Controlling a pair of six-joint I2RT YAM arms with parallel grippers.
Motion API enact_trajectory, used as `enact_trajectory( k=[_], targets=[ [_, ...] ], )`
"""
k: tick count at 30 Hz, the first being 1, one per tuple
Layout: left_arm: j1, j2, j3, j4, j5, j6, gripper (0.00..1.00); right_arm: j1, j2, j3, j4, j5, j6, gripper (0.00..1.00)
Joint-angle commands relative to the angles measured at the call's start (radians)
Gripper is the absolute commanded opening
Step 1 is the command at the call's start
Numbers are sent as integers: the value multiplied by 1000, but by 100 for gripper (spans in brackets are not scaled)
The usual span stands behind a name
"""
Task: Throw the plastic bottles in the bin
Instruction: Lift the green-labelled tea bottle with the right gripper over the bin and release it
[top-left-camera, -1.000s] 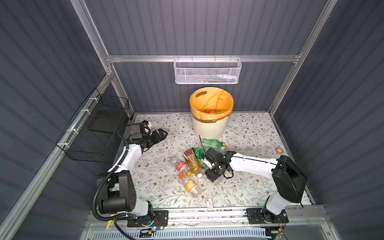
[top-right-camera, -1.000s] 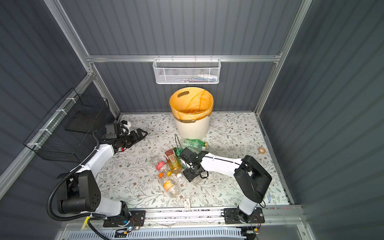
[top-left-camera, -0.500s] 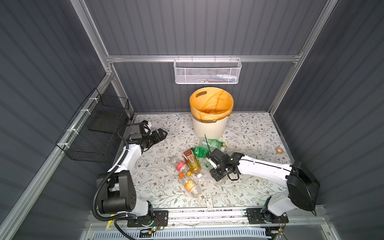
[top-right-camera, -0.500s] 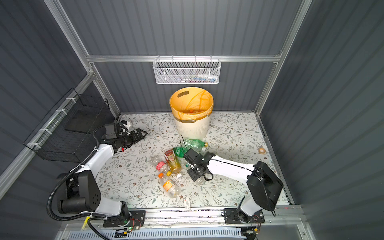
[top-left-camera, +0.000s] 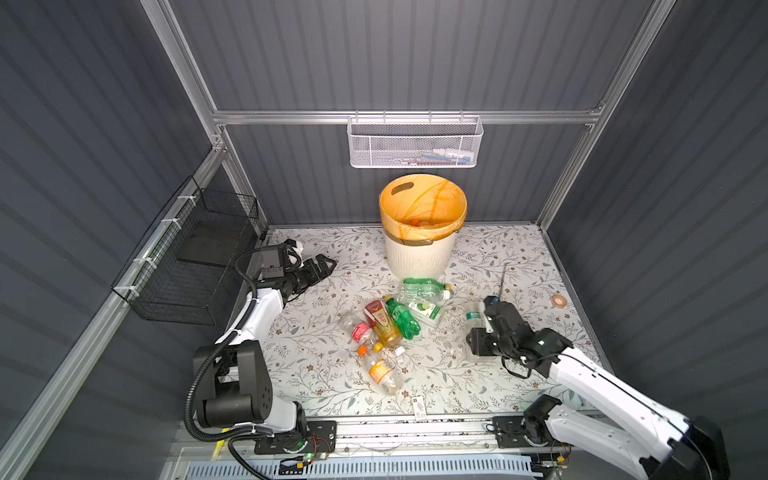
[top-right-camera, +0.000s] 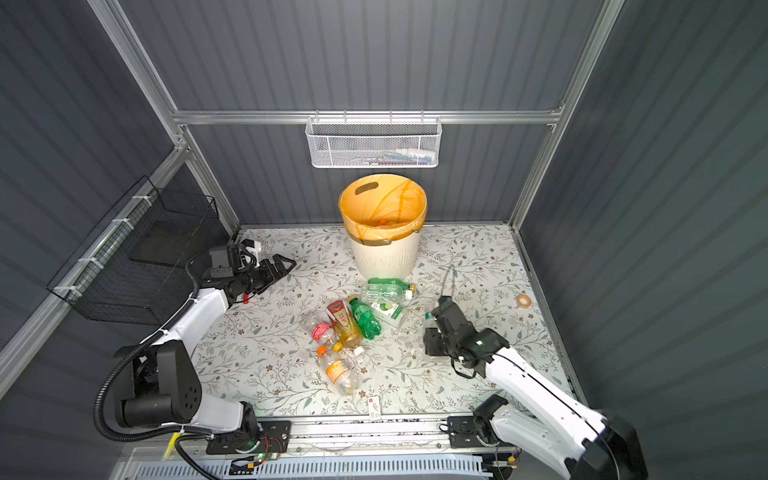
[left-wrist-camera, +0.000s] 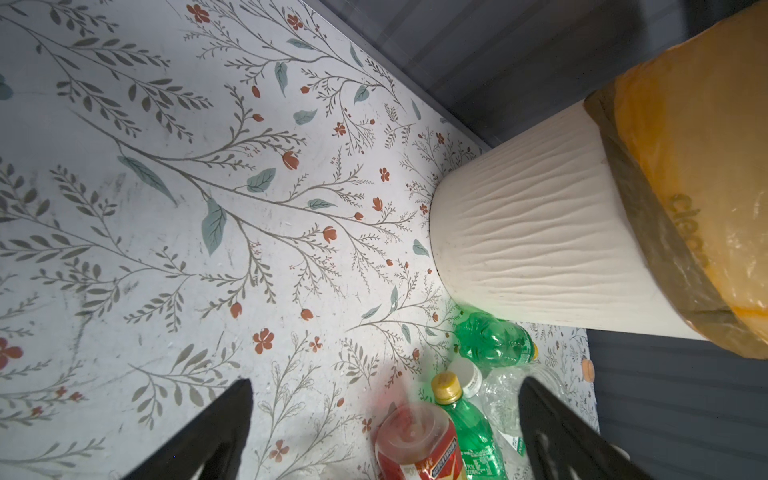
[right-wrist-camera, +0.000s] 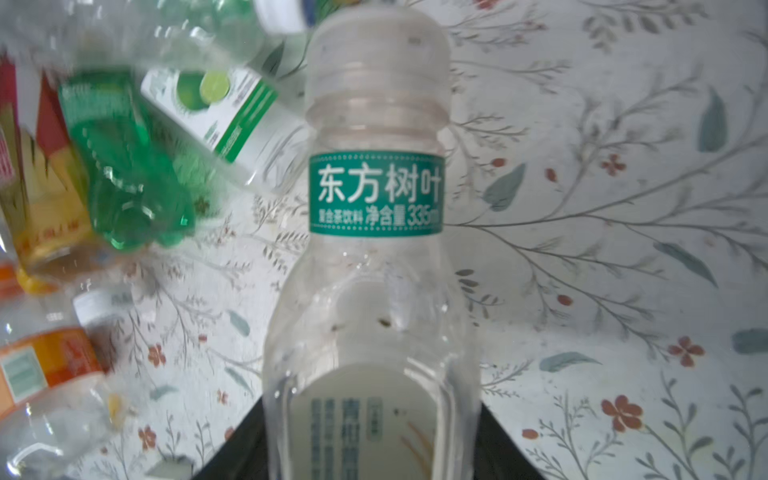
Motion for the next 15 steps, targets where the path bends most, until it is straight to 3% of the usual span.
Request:
enact_trajectory(
  k=[1, 5, 9, 12, 15],
  targets=[
    [6, 9, -22, 0, 25, -26, 99, -169, -100, -77, 82, -79, 140, 55],
    [6, -9, -34, -16, 20, -33, 99, -399, -112, -159, 159, -228, 200, 55],
    [6, -28, -49, -39, 16, -44, 99, -496, -59, -184, 221, -291, 207, 54],
    [6, -49, -70, -42, 2, -55, 99, -496, -10, -83, 218, -321, 193, 53],
    [5, -73, -111, -15, 0, -82, 99, -490, 98, 206, 209, -389, 199, 53]
  ],
)
